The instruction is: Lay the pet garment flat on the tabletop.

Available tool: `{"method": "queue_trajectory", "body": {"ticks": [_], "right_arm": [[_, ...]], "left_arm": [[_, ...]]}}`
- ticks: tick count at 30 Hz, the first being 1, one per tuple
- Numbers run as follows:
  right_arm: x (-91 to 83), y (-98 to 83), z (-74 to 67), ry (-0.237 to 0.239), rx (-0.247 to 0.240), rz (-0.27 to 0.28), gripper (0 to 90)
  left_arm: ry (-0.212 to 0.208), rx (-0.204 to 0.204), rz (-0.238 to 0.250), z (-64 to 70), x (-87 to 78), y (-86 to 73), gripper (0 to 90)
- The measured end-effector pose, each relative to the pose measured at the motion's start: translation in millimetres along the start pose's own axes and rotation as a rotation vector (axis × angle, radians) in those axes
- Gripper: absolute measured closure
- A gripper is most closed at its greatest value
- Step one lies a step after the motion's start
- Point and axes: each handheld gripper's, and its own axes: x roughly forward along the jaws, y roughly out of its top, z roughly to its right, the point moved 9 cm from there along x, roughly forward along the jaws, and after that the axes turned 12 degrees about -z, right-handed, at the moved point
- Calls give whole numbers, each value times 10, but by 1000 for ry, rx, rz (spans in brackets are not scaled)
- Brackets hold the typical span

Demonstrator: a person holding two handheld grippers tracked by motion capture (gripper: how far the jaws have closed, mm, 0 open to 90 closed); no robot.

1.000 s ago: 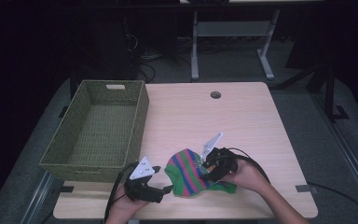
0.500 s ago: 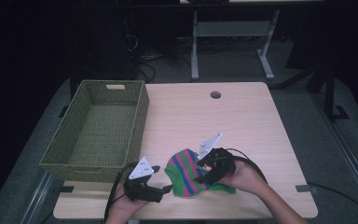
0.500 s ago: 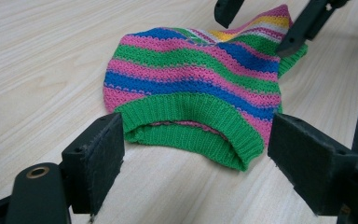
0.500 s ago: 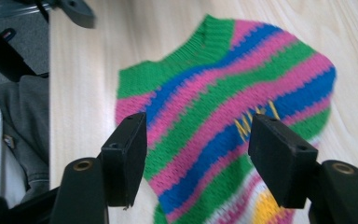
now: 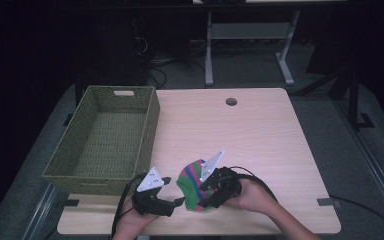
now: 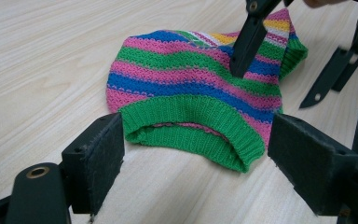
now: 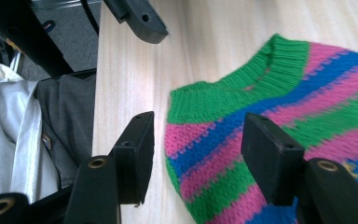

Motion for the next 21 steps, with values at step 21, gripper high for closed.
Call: {"method": "queue_trajectory", "body": {"ticks": [21], "right_arm": [[373,26,-57,-118,-76,-65,539]], "left_arm": [[1,-5,-3,-7,-7,-10,182]]}}
